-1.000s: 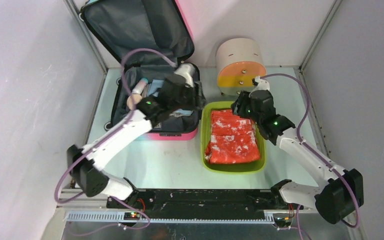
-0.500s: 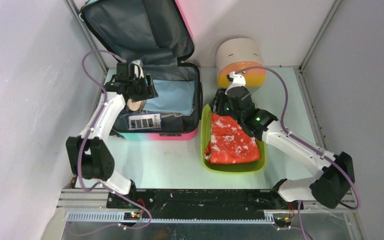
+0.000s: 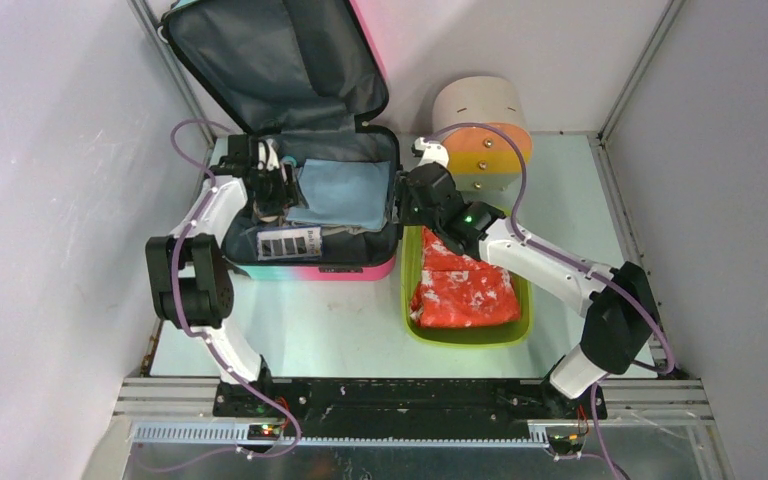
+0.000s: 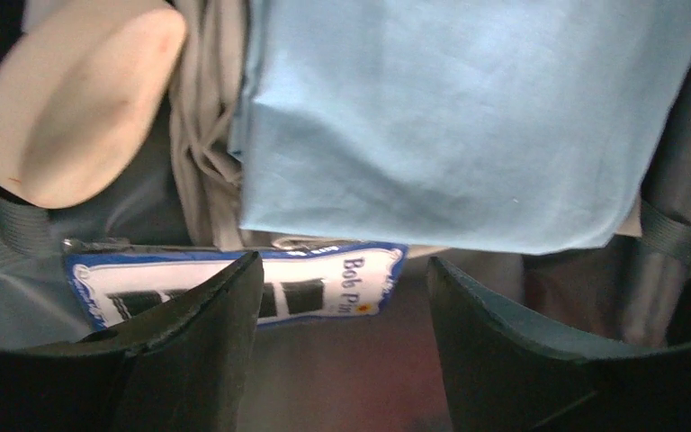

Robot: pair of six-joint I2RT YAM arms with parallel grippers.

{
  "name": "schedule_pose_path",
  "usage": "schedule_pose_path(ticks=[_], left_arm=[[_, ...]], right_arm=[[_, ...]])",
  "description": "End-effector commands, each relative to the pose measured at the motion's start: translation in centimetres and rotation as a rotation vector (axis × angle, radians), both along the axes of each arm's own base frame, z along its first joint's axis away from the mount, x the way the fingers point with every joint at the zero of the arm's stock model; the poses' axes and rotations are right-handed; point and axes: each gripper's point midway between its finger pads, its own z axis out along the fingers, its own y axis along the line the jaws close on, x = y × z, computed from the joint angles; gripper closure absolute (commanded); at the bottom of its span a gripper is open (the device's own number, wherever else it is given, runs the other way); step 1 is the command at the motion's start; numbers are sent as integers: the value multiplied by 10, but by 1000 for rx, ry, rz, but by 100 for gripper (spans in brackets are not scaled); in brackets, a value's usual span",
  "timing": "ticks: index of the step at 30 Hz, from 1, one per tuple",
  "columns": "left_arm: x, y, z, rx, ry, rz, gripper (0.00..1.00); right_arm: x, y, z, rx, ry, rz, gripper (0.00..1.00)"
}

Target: Open, take out, and arrange the luggage

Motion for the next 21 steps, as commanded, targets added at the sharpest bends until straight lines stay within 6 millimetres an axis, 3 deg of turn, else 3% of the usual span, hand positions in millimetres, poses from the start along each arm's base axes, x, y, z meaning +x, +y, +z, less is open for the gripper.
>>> schedule_pose_path(ticks=[1, 9, 21], left_arm=[[9, 16, -15, -9, -2, 15, 26], [13, 28, -34, -5, 15, 56, 25], [35, 18, -41, -77, -17, 35, 33]], right_arm=[[10, 4, 24, 35, -55, -29, 55], [12, 3, 23, 27, -59, -25, 55], [13, -2, 14, 2, -35, -26, 55]])
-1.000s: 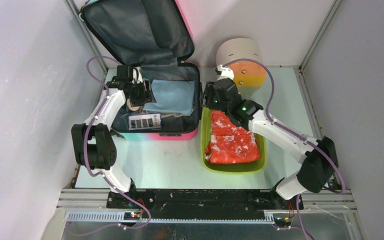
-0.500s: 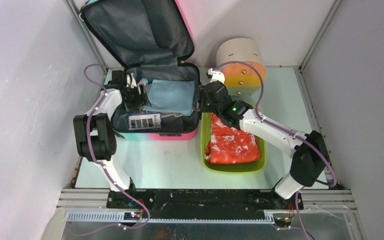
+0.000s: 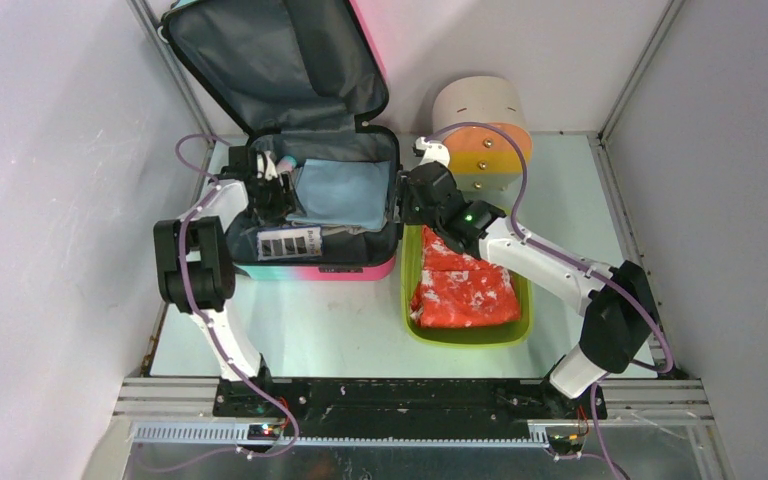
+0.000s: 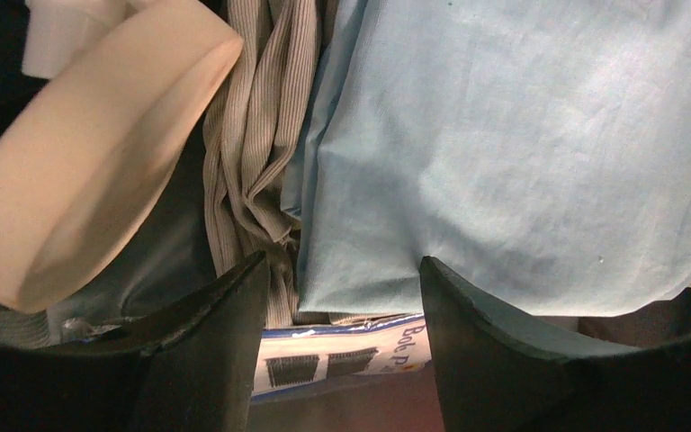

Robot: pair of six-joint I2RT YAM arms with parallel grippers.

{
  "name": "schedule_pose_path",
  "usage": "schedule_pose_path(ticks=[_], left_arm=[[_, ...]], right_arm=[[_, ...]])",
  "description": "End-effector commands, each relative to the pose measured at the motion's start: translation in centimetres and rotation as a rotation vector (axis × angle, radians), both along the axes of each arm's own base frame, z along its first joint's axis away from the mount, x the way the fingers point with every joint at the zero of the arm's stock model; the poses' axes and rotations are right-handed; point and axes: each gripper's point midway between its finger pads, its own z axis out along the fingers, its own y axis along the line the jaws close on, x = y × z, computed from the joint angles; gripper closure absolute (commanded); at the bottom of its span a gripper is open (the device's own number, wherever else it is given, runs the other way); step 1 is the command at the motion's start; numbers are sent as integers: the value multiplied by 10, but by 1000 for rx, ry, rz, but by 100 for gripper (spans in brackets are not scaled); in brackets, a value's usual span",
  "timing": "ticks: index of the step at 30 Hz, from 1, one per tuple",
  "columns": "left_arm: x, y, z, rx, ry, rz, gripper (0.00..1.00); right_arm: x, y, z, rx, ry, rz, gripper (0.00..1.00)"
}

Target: Open, take out, and arrange the luggage

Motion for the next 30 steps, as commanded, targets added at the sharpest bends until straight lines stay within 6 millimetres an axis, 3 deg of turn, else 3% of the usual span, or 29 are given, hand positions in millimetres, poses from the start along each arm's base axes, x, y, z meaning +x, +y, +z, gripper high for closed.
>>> schedule_pose_path(ticks=[1, 5, 9, 12, 18, 24, 30], left_arm=[[19, -3, 11, -38, -66, -5, 33], [21, -6, 12, -61, -82, -9, 36], [24, -10, 21, -80, -106, -19, 45], [26, -11, 26, -88, -119, -23, 56], [32, -14, 38, -119, -154, -20, 65], [33, -9, 44, -92, -168, -10, 58], [24, 14, 26, 34, -113, 30, 45]], right_arm=[[11, 1, 19, 25, -40, -20, 55], [10, 1, 16, 17, -32, -20, 55], [11, 2, 11, 17, -21, -19, 55], [10, 3, 8, 14, -13, -18, 55], [9, 0, 4, -8, -5, -25, 55], [9, 2, -1, -7, 7, -19, 55], [10, 0, 4, -2, -1, -17, 55]])
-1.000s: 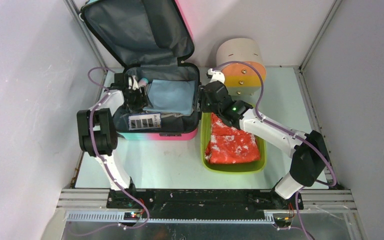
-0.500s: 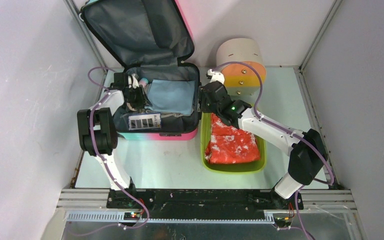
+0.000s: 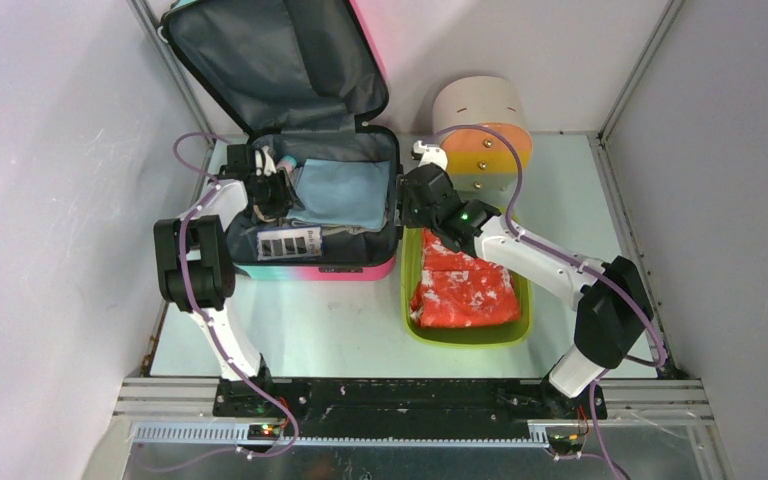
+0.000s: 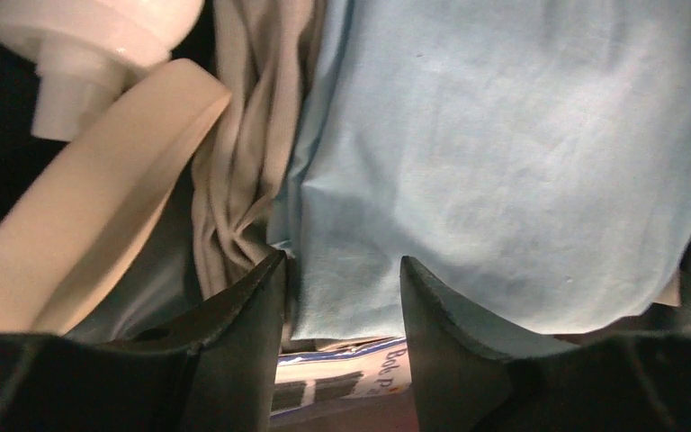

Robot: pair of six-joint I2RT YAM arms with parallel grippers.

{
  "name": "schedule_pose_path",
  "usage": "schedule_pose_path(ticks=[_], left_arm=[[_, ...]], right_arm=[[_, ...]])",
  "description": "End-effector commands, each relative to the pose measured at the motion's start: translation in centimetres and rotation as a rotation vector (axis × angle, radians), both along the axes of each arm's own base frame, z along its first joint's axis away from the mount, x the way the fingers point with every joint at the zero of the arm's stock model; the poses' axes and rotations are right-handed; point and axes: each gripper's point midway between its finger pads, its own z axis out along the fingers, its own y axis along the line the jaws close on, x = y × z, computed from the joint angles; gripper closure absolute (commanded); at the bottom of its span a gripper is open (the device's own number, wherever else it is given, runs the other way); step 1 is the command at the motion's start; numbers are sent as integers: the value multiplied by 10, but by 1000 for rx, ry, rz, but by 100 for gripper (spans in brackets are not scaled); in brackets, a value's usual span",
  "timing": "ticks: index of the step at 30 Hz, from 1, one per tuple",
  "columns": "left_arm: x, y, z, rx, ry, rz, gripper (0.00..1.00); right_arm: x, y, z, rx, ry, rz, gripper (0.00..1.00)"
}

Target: Open, take out, and arrange the luggage

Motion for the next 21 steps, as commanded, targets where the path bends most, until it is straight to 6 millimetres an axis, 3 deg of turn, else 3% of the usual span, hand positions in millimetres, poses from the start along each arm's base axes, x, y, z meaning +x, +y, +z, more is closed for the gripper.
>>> schedule_pose_path(ticks=[1, 21], left_arm=[[6, 21, 18, 102, -48, 31, 43], [20, 11, 2, 24, -55, 16, 43]], right_arm=[[9, 2, 23, 36, -42, -13, 55], [10, -11, 25, 35, -24, -36, 55]])
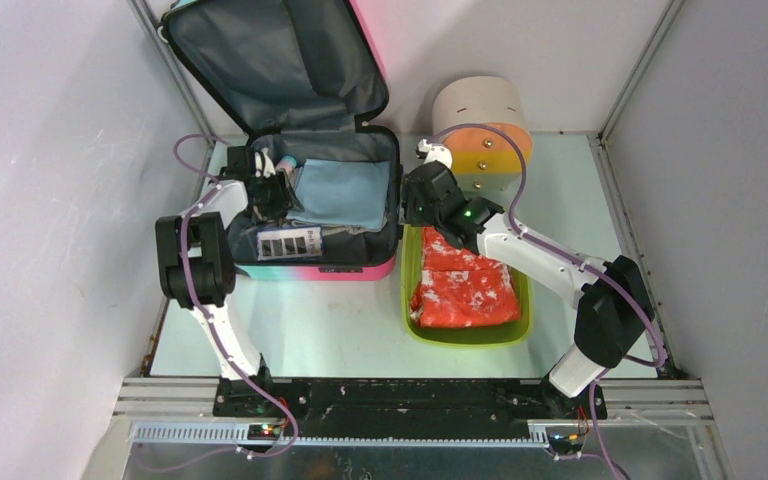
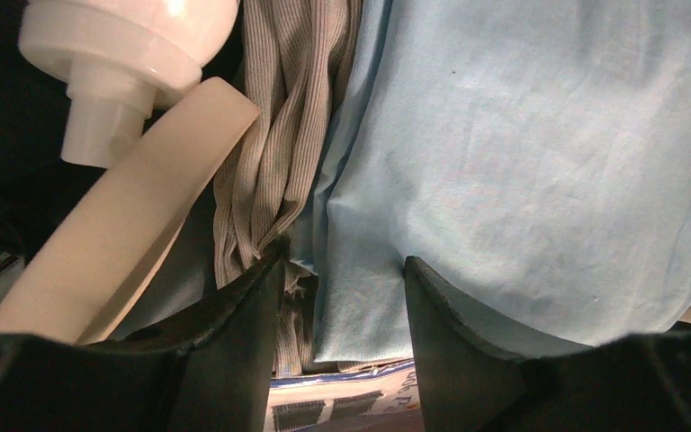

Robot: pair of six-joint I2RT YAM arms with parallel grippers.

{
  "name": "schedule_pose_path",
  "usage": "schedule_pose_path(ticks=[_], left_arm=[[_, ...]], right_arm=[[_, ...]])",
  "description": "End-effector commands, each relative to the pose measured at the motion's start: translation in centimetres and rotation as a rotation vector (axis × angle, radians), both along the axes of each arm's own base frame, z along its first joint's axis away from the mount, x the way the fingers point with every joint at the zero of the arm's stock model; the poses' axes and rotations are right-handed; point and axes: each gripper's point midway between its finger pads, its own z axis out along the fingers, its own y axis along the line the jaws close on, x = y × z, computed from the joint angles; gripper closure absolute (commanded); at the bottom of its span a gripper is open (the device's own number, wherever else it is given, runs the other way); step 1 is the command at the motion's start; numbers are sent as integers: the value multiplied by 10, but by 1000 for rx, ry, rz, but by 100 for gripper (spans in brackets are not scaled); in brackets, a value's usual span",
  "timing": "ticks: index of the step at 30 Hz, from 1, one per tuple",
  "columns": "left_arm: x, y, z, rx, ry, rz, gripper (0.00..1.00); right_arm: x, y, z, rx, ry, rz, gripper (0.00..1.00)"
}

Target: Open, take out, and arrange the luggage

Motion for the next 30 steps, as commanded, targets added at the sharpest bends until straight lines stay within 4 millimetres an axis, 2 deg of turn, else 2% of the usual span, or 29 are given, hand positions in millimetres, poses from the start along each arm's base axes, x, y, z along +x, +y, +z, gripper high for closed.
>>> schedule_pose_path(ticks=[1, 4, 8, 19, 20, 30], left_arm=[[16, 1, 11, -10, -56, -3, 43], [17, 0, 11, -14, -58, -5, 43], [19, -3, 13, -34, -66, -14, 52], [16, -6, 37, -47, -94, -11, 91], [16, -6, 39, -49, -92, -9, 97], [10, -14, 71, -22, -105, 15, 100]], right_arm=[[6, 1, 29, 51, -47, -16, 55], [6, 1, 29, 51, -46, -16, 55], [6, 0, 26, 45, -42, -18, 55], [5, 2, 16, 41, -26, -17, 55], [5, 2, 16, 41, -25, -16, 55], [4, 3, 18, 41, -31, -11, 54]])
